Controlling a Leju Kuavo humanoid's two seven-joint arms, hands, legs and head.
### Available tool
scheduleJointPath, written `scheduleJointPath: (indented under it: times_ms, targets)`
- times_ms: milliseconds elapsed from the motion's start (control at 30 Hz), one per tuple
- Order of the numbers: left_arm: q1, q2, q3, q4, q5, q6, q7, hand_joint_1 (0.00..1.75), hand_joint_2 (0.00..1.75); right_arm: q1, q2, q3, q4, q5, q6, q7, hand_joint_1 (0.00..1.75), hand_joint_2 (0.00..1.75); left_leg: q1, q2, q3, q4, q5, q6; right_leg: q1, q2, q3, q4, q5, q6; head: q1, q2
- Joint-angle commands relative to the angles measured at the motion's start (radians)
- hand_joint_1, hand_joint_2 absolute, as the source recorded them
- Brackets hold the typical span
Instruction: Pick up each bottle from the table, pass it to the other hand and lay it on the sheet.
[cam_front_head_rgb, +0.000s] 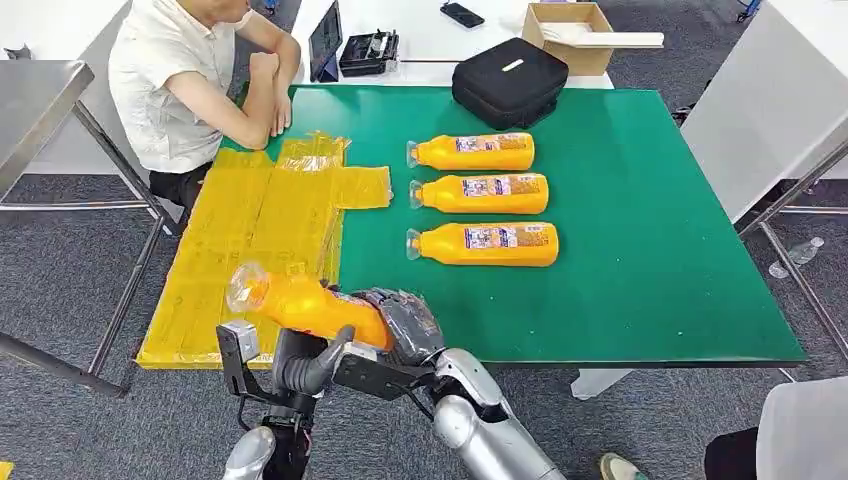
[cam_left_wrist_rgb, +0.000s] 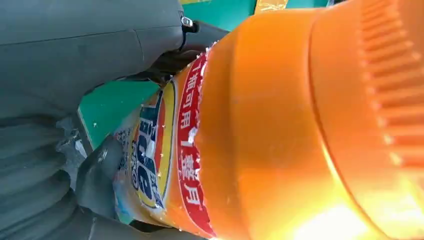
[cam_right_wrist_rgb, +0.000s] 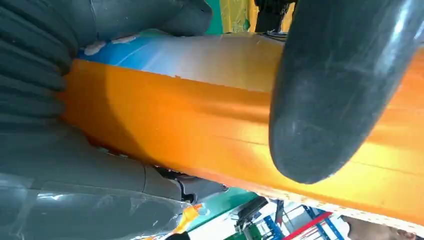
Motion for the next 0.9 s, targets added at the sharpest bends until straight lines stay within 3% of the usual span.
scheduleJointPath:
  times_ms: [33, 67, 100, 133, 167, 200, 600, 633, 900]
  targets:
    - [-0.055, -0.045, 0.027, 0.064, 0.035, -0.029, 0.004, 1.75, 1.75, -0.039, -0.026, 0.058, 0.096, 0.013, -0.015, -0.004, 1.57, 1.75, 0.001, -0.001, 0.002, 0.000, 0.000, -0.001, 0.001, -0.002, 0.002, -0.001, -0.001, -0.001, 0.000, 0.000]
    - [-0.055, -0.045, 0.026, 0.065, 0.035, -0.030, 0.004, 1.75, 1.75, -0.042, -0.024, 0.061, 0.105, 0.027, -0.030, 0.005, 1.52, 1.75, 0.001, -0.002, 0.003, 0.000, -0.001, -0.001, 0.001, -0.003, 0.004, -0.001, -0.001, -0.002, 0.000, 0.000]
    - [-0.054, -0.045, 0.026, 0.064, 0.035, -0.029, 0.005, 1.75, 1.75, -0.042, -0.023, 0.064, 0.107, 0.038, -0.039, 0.008, 1.34, 1.75, 0.001, -0.002, 0.003, 0.000, -0.001, -0.001, 0.001, -0.003, 0.004, -0.001, -0.001, -0.002, 0.000, 0.000]
    - [-0.051, -0.045, 0.026, 0.062, 0.035, -0.027, 0.005, 1.75, 1.75, -0.040, -0.021, 0.068, 0.108, 0.054, -0.056, 0.013, 0.44, 1.75, 0.001, -0.001, 0.002, 0.000, 0.000, -0.001, 0.001, -0.002, 0.002, -0.001, -0.001, -0.001, 0.000, 0.000]
    - [-0.051, -0.045, 0.026, 0.062, 0.035, -0.027, 0.005, 1.75, 1.75, -0.040, -0.021, 0.068, 0.108, 0.054, -0.056, 0.013, 0.44, 1.75, 0.000, -0.001, 0.001, 0.000, 0.000, -0.001, 0.001, -0.001, 0.002, -0.001, 0.000, -0.001, 0.000, 0.000]
    - [-0.049, -0.045, 0.029, 0.063, 0.035, -0.027, 0.005, 1.75, 1.75, -0.037, -0.019, 0.070, 0.108, 0.059, -0.062, 0.015, 0.00, 1.75, 0.001, -0.001, 0.002, 0.000, -0.001, -0.001, 0.001, -0.001, 0.003, -0.001, -0.001, -0.002, 0.000, 0.000]
    - [-0.033, -0.045, 0.057, 0.015, 0.034, 0.002, -0.002, 1.75, 1.75, 0.004, -0.007, 0.064, 0.075, 0.121, -0.105, 0.035, 0.00, 1.75, 0.001, -0.002, 0.003, 0.000, -0.001, -0.001, 0.001, -0.002, 0.004, 0.000, -0.002, -0.002, 0.000, 0.000]
    - [-0.029, -0.045, 0.063, -0.001, 0.032, 0.026, -0.014, 1.75, 1.75, 0.017, -0.004, 0.053, 0.058, 0.131, -0.122, 0.032, 0.00, 0.00, 0.001, -0.001, 0.002, 0.000, -0.001, -0.001, 0.001, -0.002, 0.003, 0.000, -0.001, -0.002, 0.000, 0.000]
    - [-0.001, -0.045, 0.182, -0.093, 0.008, 0.108, -0.017, 1.75, 1.75, 0.101, 0.018, -0.035, -0.027, 0.177, -0.173, 0.014, 0.00, 0.00, 0.001, 0.000, 0.002, 0.000, -0.002, -0.002, 0.002, -0.001, 0.003, 0.000, -0.002, -0.002, 0.000, 0.000]
